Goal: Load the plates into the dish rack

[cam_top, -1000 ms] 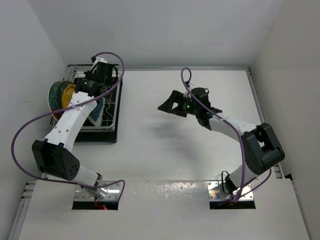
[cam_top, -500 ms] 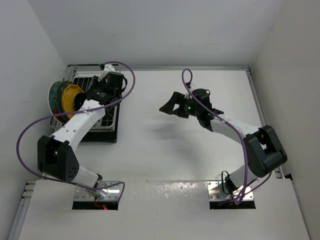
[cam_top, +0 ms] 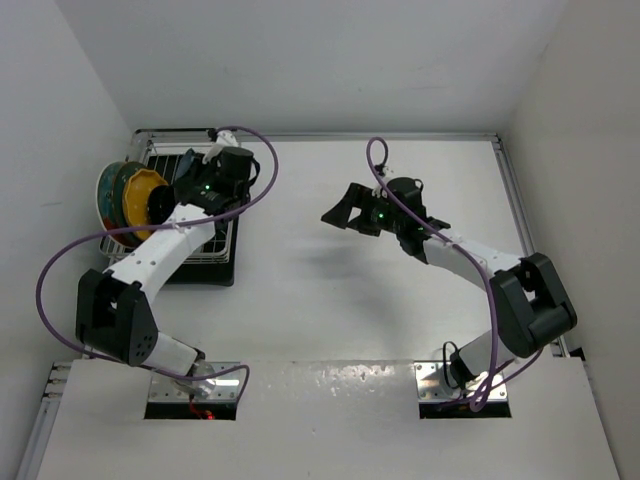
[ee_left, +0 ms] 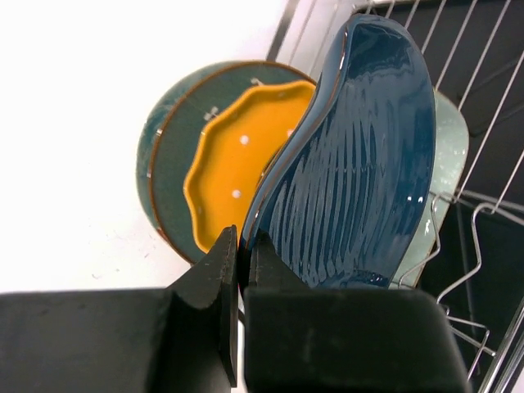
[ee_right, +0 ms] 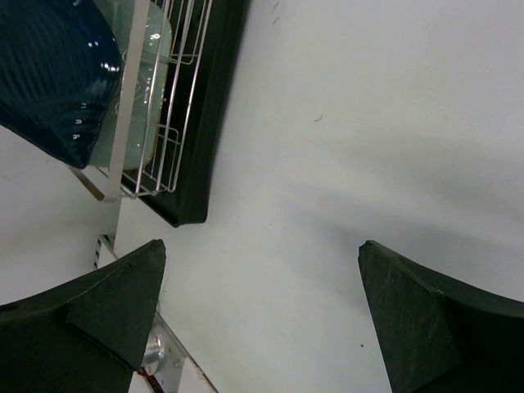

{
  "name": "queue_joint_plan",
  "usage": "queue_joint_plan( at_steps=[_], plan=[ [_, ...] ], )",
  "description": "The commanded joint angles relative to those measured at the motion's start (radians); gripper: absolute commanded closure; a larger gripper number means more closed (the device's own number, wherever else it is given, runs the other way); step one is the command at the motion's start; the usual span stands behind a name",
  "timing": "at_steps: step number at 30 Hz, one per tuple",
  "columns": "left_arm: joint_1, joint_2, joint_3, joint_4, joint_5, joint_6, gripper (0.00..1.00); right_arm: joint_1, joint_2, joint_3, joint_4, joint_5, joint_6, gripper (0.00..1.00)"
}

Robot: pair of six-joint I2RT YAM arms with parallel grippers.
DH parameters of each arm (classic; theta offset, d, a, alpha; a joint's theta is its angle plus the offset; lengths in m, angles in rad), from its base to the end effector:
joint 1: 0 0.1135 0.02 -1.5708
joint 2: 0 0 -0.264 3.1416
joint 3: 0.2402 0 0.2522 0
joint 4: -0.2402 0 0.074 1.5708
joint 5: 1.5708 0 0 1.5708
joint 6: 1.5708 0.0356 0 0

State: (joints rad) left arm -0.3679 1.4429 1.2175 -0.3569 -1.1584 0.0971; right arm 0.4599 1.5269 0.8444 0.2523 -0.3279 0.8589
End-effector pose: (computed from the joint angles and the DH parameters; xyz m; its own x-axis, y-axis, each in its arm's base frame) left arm 0.3031 -0.0819 0.3305 -0.5660 0.2598 -0.7824 -0.5174 0.6270 0.5824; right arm 0.2944 0.1586 0.2244 -0.7609 0.4230 -0.4921 -0.1629 0.6095 0.7759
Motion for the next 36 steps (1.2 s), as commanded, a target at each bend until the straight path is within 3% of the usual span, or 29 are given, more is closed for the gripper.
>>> queue_joint_plan(
  at_steps=[1, 10, 17, 28, 31, 34, 35, 36],
  plan=[
    [0.007, -0.053, -0.041, 0.114, -0.103, 0.059, 1.0, -0.004, -0.037, -0.005, 0.027, 0.009, -0.015, 0.0],
    [0.055, -0.062, -0.162, 0.167, -0.034, 0.053, 1.0, -0.023, -0.057, -0.025, 0.03, 0.004, -0.018, 0.0],
    [0.098, -0.033, -0.153, -0.029, 0.164, -0.17, 1.0, -0.029, -0.071, -0.042, 0.033, 0.004, -0.012, 0.0],
    [0.109, -0.024, -0.173, -0.128, 0.368, -0.273, 1.0, -0.035, -0.082, -0.051, 0.03, 0.006, -0.011, 0.0],
    [0.109, -0.024, -0.185, -0.128, 0.368, -0.273, 1.0, -0.035, -0.08, -0.051, 0.03, 0.006, -0.011, 0.0],
    [0.109, -0.001, -0.176, -0.157, 0.368, -0.273, 0.85, -0.037, -0.08, -0.051, 0.03, 0.007, -0.011, 0.0],
    [0.119, -0.001, -0.176, -0.168, 0.38, -0.273, 0.76, -0.036, -0.079, -0.051, 0.028, 0.007, -0.012, 0.0],
    [0.119, 0.01, -0.15, -0.178, 0.381, -0.273, 0.74, -0.035, -0.079, -0.051, 0.028, 0.006, -0.012, 0.0]
  ],
)
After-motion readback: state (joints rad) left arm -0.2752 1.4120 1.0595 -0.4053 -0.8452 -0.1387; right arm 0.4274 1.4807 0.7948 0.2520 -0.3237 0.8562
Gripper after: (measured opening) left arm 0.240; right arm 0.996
